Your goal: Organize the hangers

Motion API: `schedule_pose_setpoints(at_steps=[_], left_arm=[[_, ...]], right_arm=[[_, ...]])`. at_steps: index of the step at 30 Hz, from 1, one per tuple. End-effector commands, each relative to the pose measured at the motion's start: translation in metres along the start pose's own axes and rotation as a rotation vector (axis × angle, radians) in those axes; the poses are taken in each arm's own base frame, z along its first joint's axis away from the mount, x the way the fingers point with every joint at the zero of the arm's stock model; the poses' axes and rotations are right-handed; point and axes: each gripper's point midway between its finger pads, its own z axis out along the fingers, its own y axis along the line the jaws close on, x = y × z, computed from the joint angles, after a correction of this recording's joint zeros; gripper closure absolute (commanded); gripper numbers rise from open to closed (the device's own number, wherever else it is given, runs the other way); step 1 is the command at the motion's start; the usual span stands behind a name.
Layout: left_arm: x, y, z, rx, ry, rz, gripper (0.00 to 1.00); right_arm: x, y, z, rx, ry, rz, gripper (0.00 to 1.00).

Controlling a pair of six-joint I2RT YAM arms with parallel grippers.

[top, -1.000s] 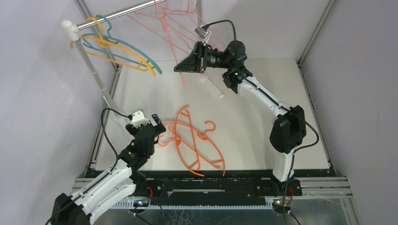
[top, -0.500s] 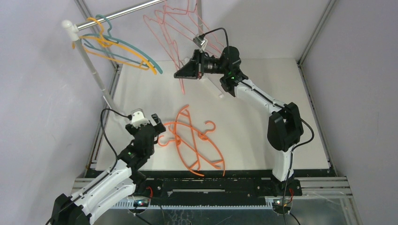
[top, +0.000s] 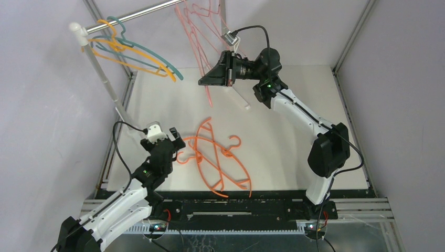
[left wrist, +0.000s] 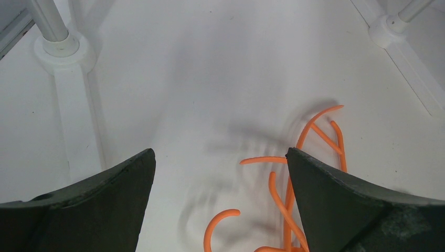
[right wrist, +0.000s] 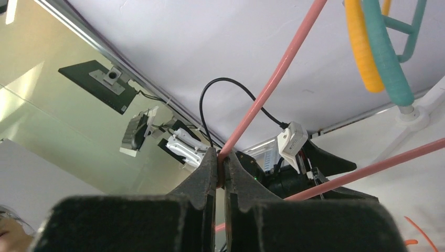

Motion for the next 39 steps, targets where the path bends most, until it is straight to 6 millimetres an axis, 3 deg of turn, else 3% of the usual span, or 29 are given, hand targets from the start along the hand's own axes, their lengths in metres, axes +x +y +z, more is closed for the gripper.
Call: schedule_pose_setpoints(at_steps=[1, 13, 28, 39], left_arm=[[-0.015, -0.004, 0.0, 0.002, -0.034, -0.035, 0.01], [-0.017, -0.004, -0.001, 0.001, -0.04, -0.038, 0.0], [-0.017, -0.004, -0.001, 0.003, -0.04, -0.04, 0.01], [-0.017, -0.004, -0.001, 0.001, -0.041, -0.038, 0.0]], right_arm=[[-0.01, 0.03, 0.001, -0.046, 0.004, -0.118, 1.0], [-0.001, 0.048, 0.019, -0.163, 0.082, -0.097, 1.0], [0.011, 0.048, 0.026, -0.16, 0.104, -0.076, 1.0], [0.002, 0.059, 0.039, -0.222, 0.124, -0.096, 1.0]])
